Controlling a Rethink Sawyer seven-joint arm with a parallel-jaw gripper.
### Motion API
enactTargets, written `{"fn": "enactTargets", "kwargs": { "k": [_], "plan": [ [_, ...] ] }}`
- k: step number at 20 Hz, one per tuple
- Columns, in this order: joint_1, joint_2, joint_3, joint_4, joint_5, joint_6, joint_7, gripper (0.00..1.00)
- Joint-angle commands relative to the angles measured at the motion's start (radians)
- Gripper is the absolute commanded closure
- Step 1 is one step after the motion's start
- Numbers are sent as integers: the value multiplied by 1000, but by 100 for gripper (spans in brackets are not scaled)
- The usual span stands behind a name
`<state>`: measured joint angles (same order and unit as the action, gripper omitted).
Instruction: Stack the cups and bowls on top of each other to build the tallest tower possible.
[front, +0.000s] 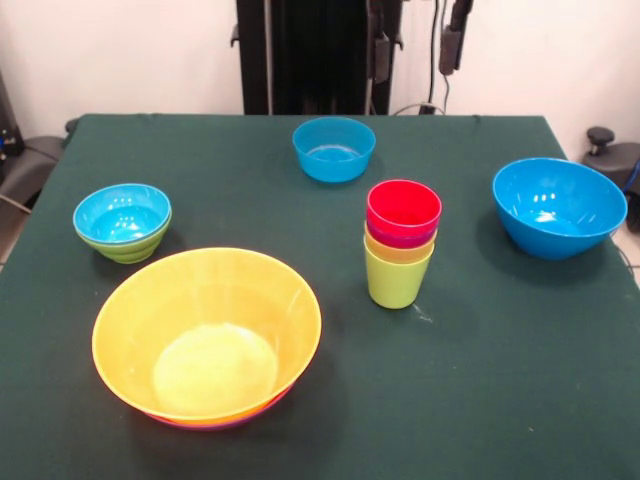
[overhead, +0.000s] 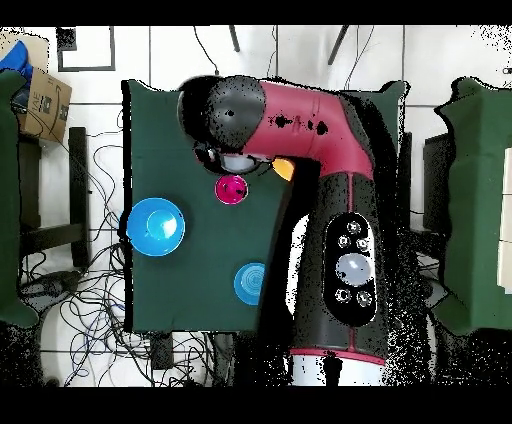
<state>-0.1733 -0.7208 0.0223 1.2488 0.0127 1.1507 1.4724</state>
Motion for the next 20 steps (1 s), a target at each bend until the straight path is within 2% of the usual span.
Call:
{"fn": "enactTargets", "kwargs": {
  "k": [1,15,20],
  "plan": [
    [19,23,58,177,2,-96,101,0],
    [35,49,68,223,38,-190,125,0],
    [57,44,67,247,69,-217,168,0]
  ]
}}
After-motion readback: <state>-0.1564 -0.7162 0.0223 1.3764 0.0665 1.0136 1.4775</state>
